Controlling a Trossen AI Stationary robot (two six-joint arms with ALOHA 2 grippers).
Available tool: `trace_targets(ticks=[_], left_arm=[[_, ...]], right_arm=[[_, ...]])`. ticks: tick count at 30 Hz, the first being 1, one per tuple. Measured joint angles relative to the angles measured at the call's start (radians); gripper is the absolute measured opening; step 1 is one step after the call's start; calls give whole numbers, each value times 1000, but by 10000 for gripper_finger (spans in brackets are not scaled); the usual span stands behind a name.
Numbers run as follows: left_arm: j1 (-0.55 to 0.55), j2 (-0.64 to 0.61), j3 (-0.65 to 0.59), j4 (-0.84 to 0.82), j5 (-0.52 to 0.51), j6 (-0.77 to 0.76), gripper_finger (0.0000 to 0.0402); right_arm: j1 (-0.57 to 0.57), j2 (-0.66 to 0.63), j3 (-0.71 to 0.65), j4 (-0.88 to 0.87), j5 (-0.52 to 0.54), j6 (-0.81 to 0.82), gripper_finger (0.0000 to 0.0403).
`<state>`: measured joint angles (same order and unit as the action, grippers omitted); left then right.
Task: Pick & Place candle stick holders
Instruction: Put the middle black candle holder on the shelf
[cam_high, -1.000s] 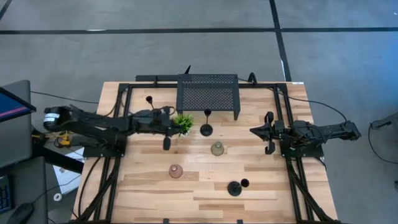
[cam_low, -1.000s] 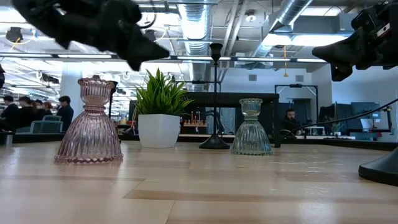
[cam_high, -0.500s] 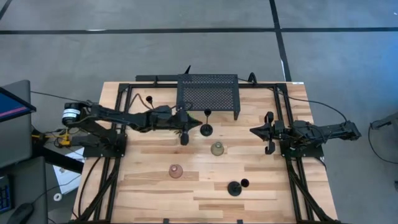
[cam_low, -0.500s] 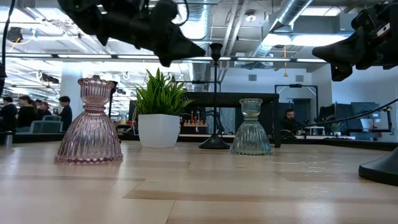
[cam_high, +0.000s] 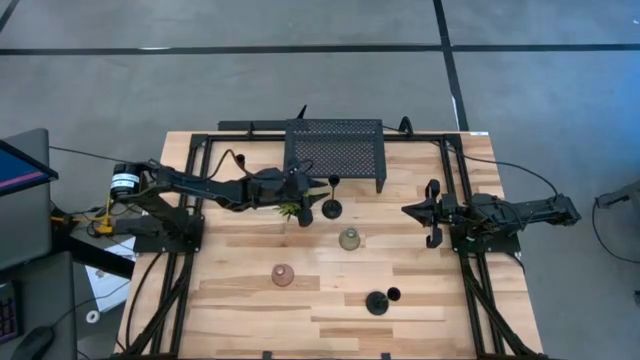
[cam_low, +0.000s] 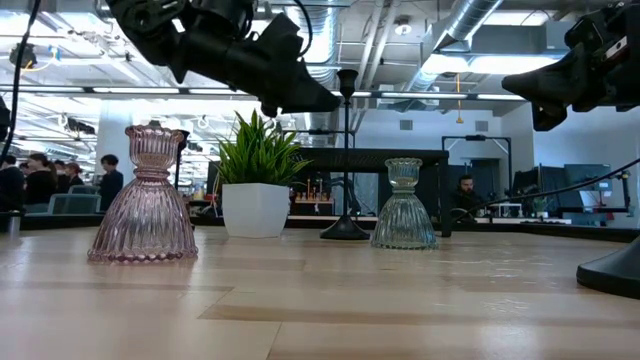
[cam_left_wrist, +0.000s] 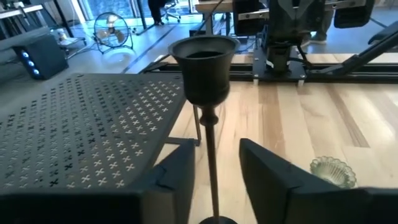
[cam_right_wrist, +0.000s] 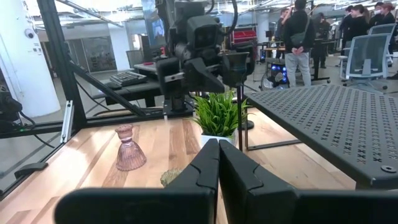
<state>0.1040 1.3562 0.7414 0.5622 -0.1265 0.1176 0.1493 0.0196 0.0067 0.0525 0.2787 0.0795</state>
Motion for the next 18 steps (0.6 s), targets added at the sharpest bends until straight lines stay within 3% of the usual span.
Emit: trace_targets(ticks=[8,18], left_arm=[[-1,0,0,8,2,-49,191],[-1,71,0,114,41,-82,190]], right_arm=[[0,0,0,0,0,0,0],[0,0,0,0,0,0,0]])
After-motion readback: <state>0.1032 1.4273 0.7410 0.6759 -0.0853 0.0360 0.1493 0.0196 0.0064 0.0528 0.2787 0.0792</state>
